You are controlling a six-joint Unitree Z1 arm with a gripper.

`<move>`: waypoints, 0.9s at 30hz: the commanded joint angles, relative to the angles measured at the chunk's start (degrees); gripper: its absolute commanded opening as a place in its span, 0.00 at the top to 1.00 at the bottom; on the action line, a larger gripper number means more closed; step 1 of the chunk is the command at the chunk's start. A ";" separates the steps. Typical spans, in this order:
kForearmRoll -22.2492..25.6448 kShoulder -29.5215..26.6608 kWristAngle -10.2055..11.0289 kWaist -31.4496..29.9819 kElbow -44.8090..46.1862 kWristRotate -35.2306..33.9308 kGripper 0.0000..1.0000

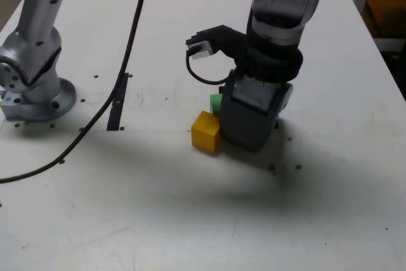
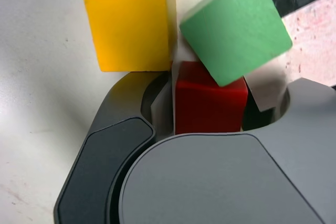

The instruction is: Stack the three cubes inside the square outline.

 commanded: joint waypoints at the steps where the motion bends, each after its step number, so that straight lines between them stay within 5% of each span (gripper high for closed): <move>1: 0.14 -0.70 -0.24 -0.11 0.42 -0.63 0.36; 6: 0.82 -0.94 -1.04 -0.12 1.40 -1.09 0.52; 13: 5.78 -1.18 2.63 -0.13 -1.77 -1.09 0.67; 20: 8.43 -2.06 3.27 -0.13 -3.80 -1.09 0.80; 23: 11.34 -2.37 4.90 -0.16 -6.79 -1.00 0.81; 27: 19.08 -1.33 9.58 -0.67 -16.19 0.70 0.81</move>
